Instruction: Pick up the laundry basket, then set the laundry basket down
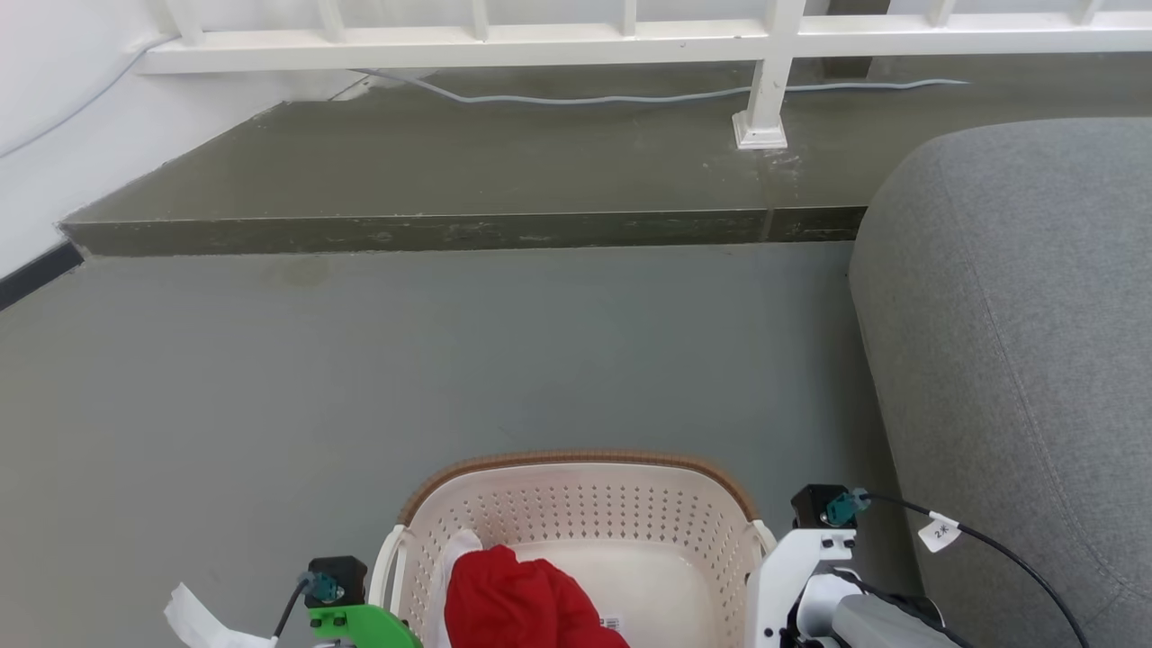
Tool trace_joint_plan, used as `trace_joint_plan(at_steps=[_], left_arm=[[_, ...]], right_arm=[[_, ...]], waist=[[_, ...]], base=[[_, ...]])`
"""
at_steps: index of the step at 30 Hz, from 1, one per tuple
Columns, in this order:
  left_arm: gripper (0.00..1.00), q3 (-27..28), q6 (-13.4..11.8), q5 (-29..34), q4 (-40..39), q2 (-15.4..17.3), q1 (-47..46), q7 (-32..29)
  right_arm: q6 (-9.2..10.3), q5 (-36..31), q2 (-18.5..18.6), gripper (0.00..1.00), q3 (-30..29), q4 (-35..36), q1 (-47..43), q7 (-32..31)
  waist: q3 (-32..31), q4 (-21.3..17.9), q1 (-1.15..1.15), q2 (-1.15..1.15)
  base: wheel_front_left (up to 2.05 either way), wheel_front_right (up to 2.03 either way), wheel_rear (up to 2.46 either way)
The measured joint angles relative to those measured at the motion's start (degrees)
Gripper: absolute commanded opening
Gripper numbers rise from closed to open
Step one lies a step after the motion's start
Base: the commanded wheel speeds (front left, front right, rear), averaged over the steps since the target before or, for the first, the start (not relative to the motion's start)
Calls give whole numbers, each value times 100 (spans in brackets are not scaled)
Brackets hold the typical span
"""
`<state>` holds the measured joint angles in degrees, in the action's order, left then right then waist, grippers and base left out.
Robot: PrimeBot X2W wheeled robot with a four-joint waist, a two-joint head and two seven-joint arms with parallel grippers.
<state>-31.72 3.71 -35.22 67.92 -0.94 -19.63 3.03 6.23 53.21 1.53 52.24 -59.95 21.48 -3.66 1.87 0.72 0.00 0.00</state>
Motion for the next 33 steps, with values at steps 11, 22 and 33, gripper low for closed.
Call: trace_joint_plan(at_steps=[11, 22, 33], left_arm=[[0, -121, -78, -160, -55, 8, 2, -46], [0, -167, -175, -243, -174, 29, -3, -45], [0, -149, -275, -277, -248, 51, -417, 64]], right_arm=[[42, 120, 10, 0, 75, -2, 2, 3], [55, 216, 30, 0, 185, -1, 137, 34], [87, 242, 48, 0, 194, 0, 685, 143]], waist=[[65, 3, 0, 0], [284, -23, 0, 0], [779, -65, 0, 0]], base=[[0, 0, 0], [0, 0, 0], [0, 0, 0]])
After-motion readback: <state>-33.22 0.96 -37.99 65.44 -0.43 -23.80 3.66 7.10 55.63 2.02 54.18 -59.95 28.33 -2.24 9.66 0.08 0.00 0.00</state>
